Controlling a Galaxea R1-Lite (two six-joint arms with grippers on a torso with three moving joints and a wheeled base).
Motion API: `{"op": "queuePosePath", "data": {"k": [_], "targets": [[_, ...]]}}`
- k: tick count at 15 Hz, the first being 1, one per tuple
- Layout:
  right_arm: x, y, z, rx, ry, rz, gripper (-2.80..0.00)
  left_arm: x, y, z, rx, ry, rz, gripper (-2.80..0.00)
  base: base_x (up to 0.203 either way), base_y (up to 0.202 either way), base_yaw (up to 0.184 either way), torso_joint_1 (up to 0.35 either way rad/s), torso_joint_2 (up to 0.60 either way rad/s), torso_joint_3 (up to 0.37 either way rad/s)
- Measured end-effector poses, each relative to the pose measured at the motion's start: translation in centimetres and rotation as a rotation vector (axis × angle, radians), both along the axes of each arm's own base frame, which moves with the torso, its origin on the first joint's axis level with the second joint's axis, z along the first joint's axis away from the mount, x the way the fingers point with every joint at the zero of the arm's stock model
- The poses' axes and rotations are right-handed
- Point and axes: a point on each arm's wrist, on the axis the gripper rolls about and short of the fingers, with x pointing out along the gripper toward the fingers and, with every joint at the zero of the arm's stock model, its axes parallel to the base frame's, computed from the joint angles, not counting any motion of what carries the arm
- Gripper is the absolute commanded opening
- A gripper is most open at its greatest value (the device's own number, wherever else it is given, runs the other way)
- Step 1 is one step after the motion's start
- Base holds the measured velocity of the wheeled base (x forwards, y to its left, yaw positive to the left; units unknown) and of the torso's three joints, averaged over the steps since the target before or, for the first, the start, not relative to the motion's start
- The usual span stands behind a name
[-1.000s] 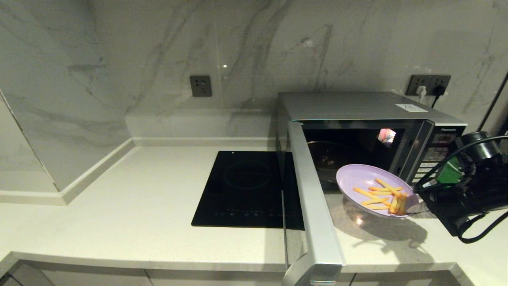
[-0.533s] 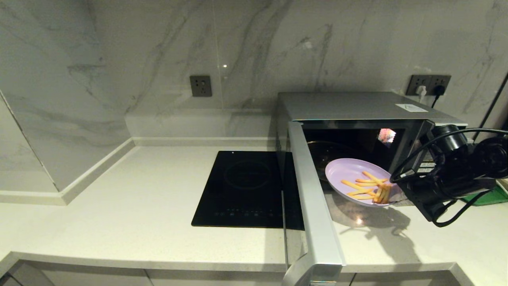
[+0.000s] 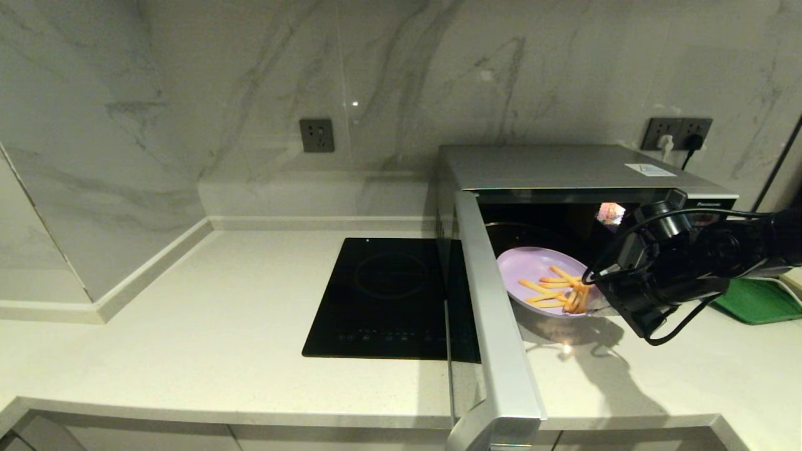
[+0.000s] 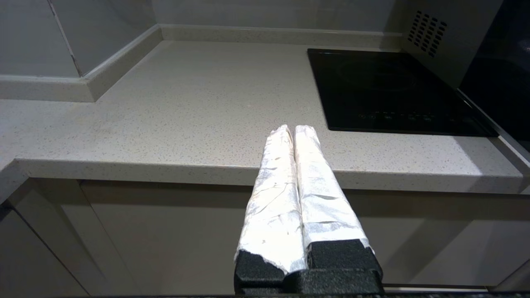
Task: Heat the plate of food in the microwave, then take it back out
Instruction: Put the plate in the microwave oven
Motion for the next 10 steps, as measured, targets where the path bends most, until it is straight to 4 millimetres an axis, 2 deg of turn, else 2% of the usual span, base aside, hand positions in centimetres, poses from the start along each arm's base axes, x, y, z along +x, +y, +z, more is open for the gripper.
{"op": "queuePosePath", "data": {"k": [6, 10], "targets": [[2.1, 0.7, -1.5, 0.000, -0.002, 0.004, -2.80, 0.0, 0.0, 0.0, 0.000, 0.000, 0.000, -2.80, 0.000, 0.000, 0.000, 0.000, 0.00, 0.000], [2.9, 0.8, -1.5, 0.004, -0.028, 0.004, -2.80, 0.0, 0.0, 0.0, 0.000, 0.000, 0.000, -2.80, 0.000, 0.000, 0.000, 0.000, 0.00, 0.000]]}}
